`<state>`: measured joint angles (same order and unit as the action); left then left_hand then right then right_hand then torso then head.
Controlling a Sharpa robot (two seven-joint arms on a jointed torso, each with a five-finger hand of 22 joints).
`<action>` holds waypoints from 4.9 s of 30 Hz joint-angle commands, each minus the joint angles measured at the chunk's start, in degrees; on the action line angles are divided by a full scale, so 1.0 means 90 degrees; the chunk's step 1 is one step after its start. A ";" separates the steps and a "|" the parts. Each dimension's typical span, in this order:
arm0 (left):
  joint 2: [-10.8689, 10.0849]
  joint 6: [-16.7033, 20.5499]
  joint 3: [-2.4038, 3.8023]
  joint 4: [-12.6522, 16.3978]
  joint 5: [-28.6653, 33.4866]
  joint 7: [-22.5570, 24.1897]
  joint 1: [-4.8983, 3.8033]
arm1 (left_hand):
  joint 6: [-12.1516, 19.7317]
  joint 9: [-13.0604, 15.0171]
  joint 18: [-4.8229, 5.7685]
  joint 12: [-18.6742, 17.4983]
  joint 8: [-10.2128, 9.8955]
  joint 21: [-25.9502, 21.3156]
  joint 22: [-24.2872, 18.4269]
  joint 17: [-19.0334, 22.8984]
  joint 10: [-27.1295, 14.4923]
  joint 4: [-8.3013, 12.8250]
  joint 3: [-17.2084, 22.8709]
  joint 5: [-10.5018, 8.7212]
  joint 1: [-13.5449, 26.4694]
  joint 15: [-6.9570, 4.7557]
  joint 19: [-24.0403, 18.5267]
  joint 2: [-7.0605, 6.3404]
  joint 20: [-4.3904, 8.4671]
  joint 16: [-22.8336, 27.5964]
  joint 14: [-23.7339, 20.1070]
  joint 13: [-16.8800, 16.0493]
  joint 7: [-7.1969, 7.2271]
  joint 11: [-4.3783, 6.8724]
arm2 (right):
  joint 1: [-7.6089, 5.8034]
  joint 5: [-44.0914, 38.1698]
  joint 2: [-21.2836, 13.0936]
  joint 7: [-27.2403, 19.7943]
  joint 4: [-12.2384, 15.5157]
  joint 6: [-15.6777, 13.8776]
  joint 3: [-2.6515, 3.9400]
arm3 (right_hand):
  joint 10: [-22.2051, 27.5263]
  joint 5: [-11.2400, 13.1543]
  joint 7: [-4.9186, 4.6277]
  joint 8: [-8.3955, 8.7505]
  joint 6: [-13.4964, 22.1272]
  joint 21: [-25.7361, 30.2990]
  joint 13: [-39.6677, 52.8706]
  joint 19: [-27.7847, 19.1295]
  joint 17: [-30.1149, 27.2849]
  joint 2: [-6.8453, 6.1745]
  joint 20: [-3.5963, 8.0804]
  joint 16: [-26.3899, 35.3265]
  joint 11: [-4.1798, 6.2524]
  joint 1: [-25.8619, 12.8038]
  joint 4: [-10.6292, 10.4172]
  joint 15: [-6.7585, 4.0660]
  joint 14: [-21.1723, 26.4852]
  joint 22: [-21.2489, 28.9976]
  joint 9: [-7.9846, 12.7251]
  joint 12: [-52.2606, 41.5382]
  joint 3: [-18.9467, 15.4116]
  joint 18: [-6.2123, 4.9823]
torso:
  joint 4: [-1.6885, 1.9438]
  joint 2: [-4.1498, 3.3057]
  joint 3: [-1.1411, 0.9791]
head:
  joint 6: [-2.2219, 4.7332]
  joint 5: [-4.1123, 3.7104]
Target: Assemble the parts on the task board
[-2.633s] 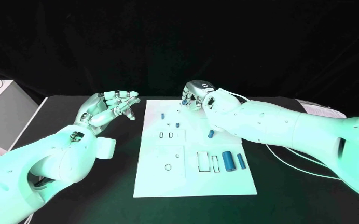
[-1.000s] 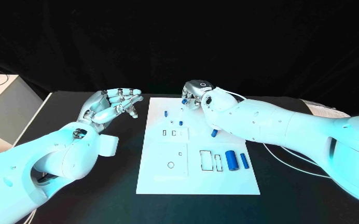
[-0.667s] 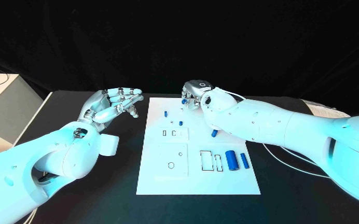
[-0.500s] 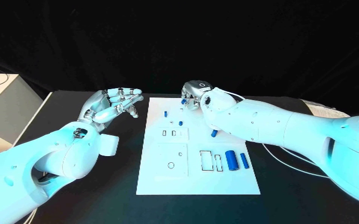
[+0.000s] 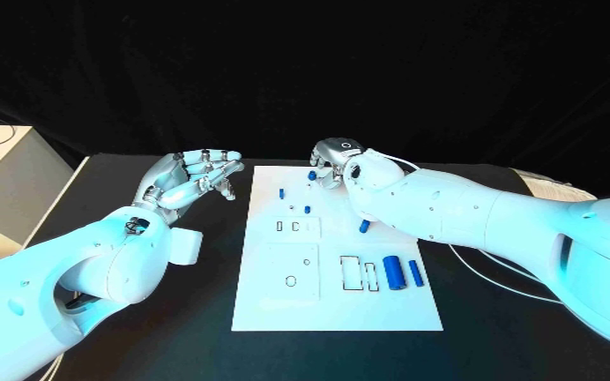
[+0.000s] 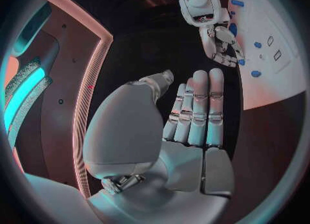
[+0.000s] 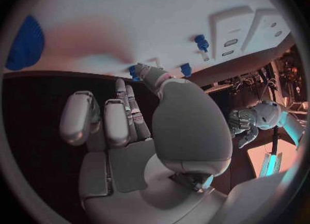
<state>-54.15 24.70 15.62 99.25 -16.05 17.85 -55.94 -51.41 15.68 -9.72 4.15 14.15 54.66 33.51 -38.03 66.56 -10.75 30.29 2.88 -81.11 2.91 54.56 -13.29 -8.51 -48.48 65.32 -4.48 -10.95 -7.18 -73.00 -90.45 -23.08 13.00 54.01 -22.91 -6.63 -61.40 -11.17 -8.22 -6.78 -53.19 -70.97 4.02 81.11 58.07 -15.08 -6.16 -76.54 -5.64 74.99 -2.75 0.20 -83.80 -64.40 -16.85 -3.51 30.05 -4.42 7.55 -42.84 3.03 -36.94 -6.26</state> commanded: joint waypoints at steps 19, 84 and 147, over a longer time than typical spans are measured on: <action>-0.0033 -0.0120 0.0005 -0.0159 -0.0021 0.0048 -0.0004 | -0.0078 0.0024 -0.0088 0.0008 -0.0015 0.0121 0.0067 -0.0009 0.0034 0.0021 0.0052 0.0001 0.0051 -0.0022 -0.0059 0.0034 0.0019 -0.0049 -0.0067 -0.0021 0.0031 0.0030 | -0.0108 0.1512 -0.2078 -0.0408 0.1935 -0.0742 0.0136 | -0.2354 -0.0411 0.0230 -0.0067 -0.0331 -0.0861 0.5668 0.0447 0.1213 -0.0192 0.0305 -0.0628 0.0445 0.0063 -0.0104 -0.0328 -0.0300 -0.1212 -0.0157 -0.5844 -0.1240 0.0170 | -0.0129 0.0022 -0.0072 | 0.0146 -0.0029; 0.0084 -0.0127 0.0003 -0.0308 -0.0021 0.0017 0.0003 | -0.0080 0.0030 -0.0089 0.0006 -0.0014 0.0159 0.0091 -0.0009 0.0034 0.0032 0.0071 0.0002 0.0056 -0.0028 -0.0080 0.0039 0.0022 -0.0064 -0.0072 -0.0022 0.0034 0.0034 | 0.0038 0.1553 -0.1855 0.0076 0.0991 0.0746 0.0109 | -0.3178 -0.0998 -0.0033 -0.0401 -0.0364 -0.2114 0.9554 0.0988 0.3548 0.0344 0.0043 -0.1496 0.0186 0.0783 -0.1429 -0.0050 -0.0689 -0.2844 -0.0261 -0.9610 -0.1987 0.0491 | -0.0121 0.0026 -0.0065 | -0.0118 -0.0021; 0.0154 -0.0162 0.0002 -0.0351 -0.0021 -0.0008 0.0005 | -0.0082 0.0034 -0.0088 0.0004 -0.0014 0.0188 0.0110 -0.0008 0.0032 0.0049 0.0099 0.0001 0.0046 -0.0030 -0.0099 0.0054 0.0024 -0.0074 -0.0077 -0.0022 0.0035 0.0035 | 0.0036 0.0393 -0.0525 0.0341 0.1292 -0.0005 0.0014 | -0.3178 -0.1298 0.0105 -0.0444 -0.0712 -0.2114 0.9554 0.0988 0.3548 0.0293 0.0181 -0.1496 0.0322 0.0759 -0.1392 -0.0183 -0.0689 -0.2844 -0.0230 -0.9610 -0.1179 0.0491 | -0.0121 0.0014 -0.0062 | -0.0094 0.0034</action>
<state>-52.84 24.18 15.59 95.91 -16.09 17.57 -55.88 -51.82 15.93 -9.72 4.15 14.15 56.15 34.44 -38.02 66.77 -10.28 30.76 2.88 -80.88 2.70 53.95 -13.06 -8.29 -48.92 65.11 -4.59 -10.54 -6.97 -72.71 -86.00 -27.92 15.75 65.69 -24.65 -6.48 -83.83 -23.03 -8.28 -10.44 -57.86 -89.73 74.93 84.00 74.91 -12.31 -4.73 -89.75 -3.08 82.40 -15.17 -1.14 -84.13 -74.93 -18.67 -89.88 19.07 -0.82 6.50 -42.70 2.47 -37.77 -5.93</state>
